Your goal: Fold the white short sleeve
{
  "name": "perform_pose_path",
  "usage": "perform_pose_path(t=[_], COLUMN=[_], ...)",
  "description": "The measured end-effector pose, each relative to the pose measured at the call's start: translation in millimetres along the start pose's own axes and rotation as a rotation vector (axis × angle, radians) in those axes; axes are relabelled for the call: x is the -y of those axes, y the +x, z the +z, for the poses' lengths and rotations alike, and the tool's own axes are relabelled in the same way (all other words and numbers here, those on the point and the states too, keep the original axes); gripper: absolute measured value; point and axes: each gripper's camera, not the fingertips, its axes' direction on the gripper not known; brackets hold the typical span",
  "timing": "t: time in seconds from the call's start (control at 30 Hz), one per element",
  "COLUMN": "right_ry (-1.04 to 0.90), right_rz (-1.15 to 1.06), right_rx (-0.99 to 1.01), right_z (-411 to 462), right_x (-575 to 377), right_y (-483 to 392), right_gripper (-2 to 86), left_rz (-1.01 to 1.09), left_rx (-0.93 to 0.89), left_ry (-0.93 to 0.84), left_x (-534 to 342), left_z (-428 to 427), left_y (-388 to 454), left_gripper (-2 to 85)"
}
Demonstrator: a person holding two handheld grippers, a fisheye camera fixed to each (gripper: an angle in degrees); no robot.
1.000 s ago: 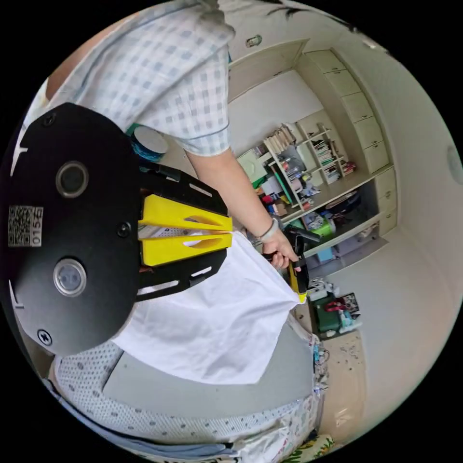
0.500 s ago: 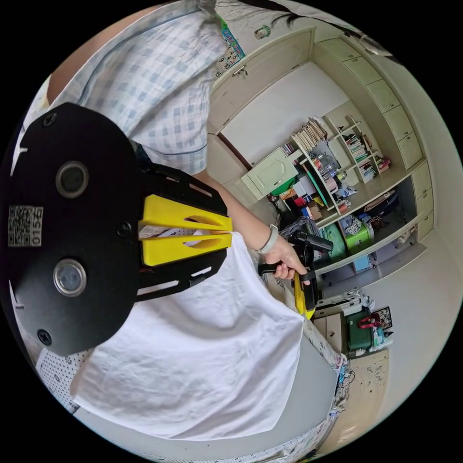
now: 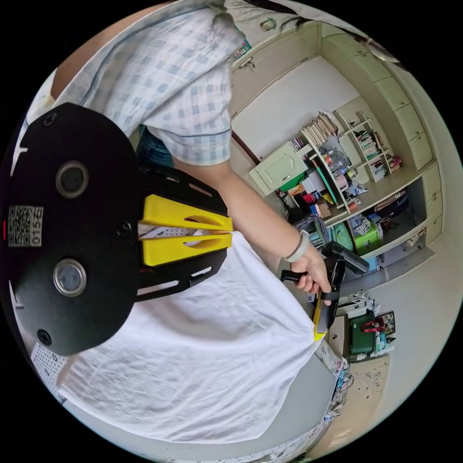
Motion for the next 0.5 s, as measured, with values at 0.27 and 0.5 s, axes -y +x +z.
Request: perform_pose_path(t=[0.27, 0.5], right_ry=[-0.095, -0.085], right_rz=[0.035, -0.132], right_rx=[0.012, -0.057], right_z=[42.6, 44.6], right_x=[14.2, 23.9], right_y=[4.8, -17.6], right_gripper=[1.2, 5.5], left_rz=[0.021, 0.086], left_rx=[0.173, 0.274], left_ry=[-0.088, -0.122], left_x=[-30.0, -47.5], left_z=[39.0, 60.8], left_y=[-6.1, 9.2], left_gripper=[0.2, 0.2])
